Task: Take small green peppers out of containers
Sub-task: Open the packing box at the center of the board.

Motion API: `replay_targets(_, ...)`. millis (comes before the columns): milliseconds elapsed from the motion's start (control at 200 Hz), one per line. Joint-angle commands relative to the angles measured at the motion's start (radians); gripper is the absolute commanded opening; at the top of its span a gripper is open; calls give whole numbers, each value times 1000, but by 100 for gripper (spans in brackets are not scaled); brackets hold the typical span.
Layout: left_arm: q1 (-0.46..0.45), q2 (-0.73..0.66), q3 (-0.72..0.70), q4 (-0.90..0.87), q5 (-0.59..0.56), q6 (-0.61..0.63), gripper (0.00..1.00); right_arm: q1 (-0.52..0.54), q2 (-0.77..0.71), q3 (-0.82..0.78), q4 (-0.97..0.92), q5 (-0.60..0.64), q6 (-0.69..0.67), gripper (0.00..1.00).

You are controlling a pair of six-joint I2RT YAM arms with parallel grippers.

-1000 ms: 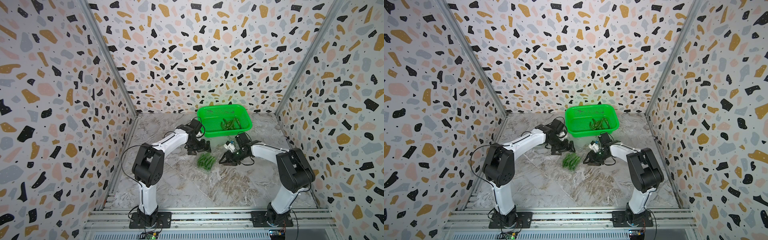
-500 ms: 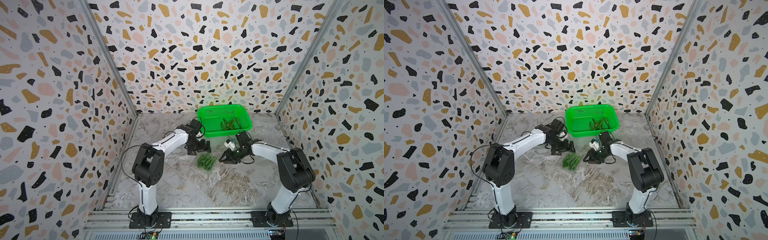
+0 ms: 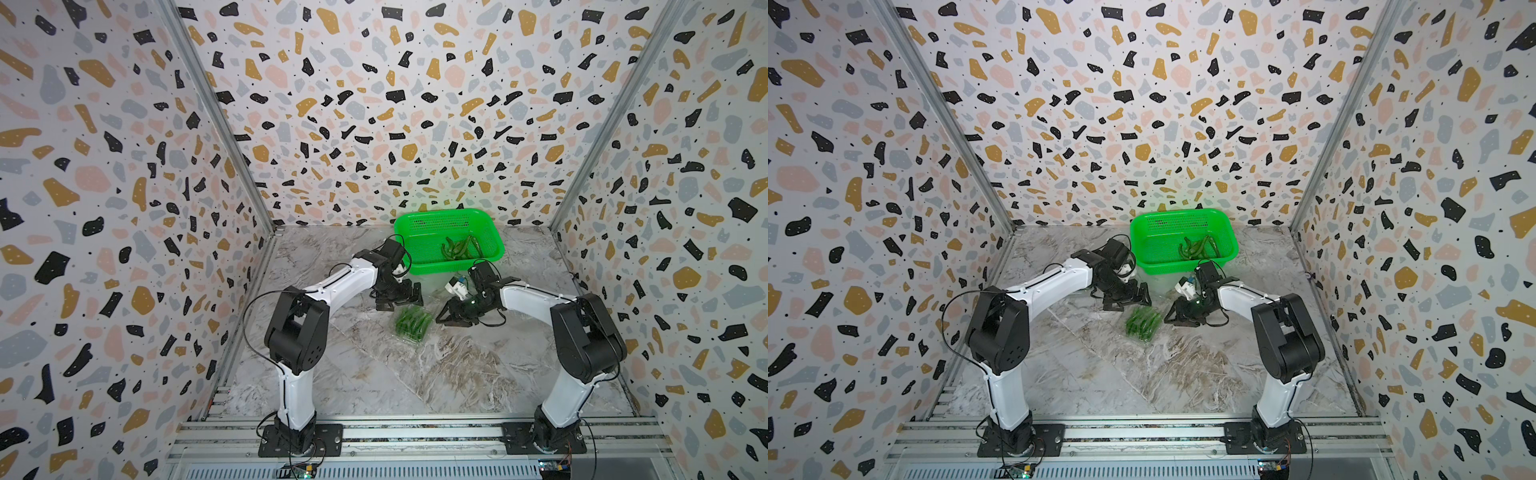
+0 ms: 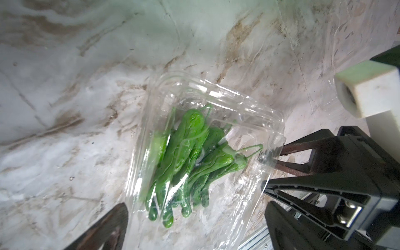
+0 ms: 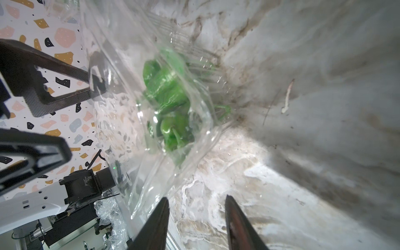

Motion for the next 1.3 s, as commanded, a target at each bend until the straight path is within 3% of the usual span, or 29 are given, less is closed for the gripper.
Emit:
replay_targets(0,-9,5,20,-6,26,6,99,9,9,23,15,-5,-4,42)
replay_targets(405,-11,-5,-24,122,182,-102,99,26,32,40,110,-103,-9,38)
replay_targets(601,-11,-15,-46,135,198,-119,99,43,15,40,138,-135,-18,39)
replay_targets(801,-11,-20,-59,131,213,-118,100,61,1,24,186,-171,-14,47)
replay_targets(1036,-11,-41,-91,133,208,-121,100,61,-53,-25,243,-185,9,67)
replay_targets(1292,-18,-59,-107,145,209,-130,100,60,-9,-33,215,-87,57,69)
